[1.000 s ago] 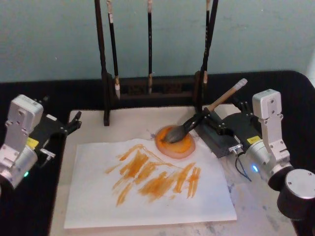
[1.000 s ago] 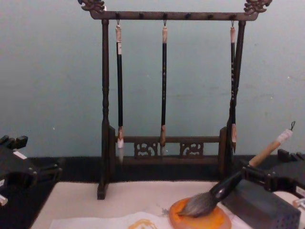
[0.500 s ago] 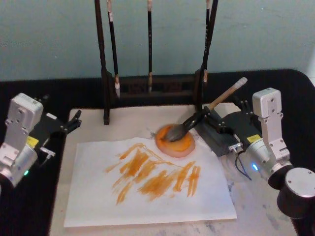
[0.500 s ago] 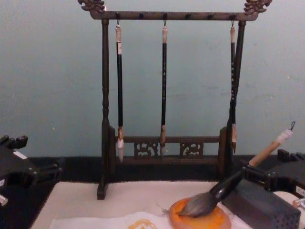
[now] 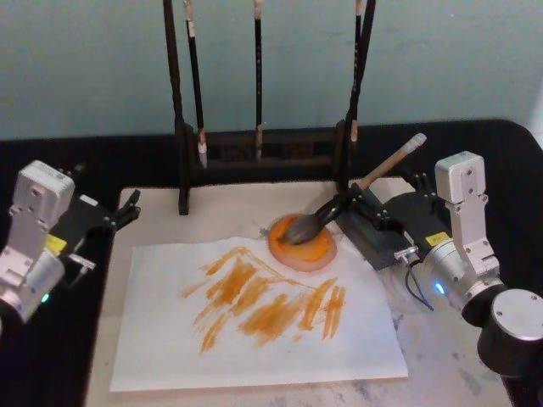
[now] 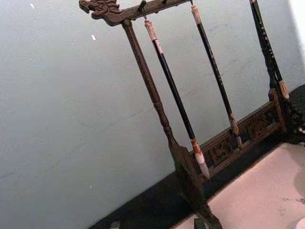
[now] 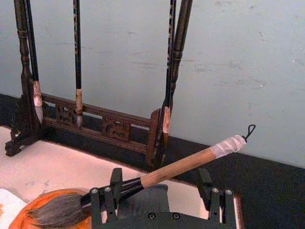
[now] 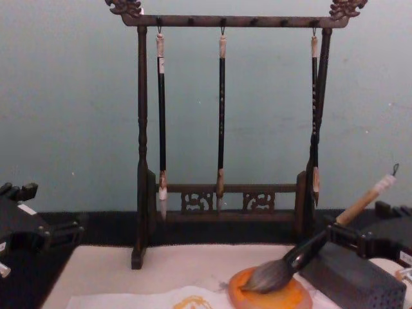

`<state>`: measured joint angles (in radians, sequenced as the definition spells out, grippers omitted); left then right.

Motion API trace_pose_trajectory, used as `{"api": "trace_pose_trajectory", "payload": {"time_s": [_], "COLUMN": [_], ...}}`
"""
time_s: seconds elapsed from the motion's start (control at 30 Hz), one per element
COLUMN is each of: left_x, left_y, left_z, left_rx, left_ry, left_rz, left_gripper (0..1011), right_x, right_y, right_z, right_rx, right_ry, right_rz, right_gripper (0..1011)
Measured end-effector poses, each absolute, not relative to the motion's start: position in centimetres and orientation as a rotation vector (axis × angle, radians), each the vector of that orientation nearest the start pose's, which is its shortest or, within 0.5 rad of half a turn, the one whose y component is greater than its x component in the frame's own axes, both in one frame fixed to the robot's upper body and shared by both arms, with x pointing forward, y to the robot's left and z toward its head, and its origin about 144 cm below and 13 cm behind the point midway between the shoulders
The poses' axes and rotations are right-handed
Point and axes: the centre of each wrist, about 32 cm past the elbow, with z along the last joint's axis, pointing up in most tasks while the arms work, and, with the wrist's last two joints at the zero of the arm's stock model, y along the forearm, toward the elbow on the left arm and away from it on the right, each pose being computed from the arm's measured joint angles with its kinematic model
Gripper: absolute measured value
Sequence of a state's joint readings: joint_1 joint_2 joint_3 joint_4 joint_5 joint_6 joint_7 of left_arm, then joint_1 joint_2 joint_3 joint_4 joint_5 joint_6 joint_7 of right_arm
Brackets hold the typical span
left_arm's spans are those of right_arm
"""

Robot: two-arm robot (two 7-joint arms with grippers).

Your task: Pick up the brush from the inkstone, write on the paper, then place the brush back to its original position.

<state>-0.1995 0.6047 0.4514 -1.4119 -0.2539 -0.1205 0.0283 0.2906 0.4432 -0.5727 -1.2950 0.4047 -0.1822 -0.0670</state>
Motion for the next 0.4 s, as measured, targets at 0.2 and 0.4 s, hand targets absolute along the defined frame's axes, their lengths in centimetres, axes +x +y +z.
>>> {"api": "trace_pose_trajectory", "payload": {"time_s": [0.2, 0.4], "left_x": [48.86, 48.86], "left_y": [30.97, 30.97], "left_z": [113.98, 113.98], "left_rx": [0.304, 0.305], "left_ry": [-0.285, -0.285], "left_rz": [1.248, 1.248], "left_gripper": [1001, 1001], "right_x": [50.45, 50.45], "right_y": [-23.86, -23.87], "right_z": [111.51, 111.51], "right_rx": [-0.109, -0.109], "right_ry": [-0.097, -0.097], "right_rz": [-1.237, -1.237], "right_gripper": [1000, 1000]}}
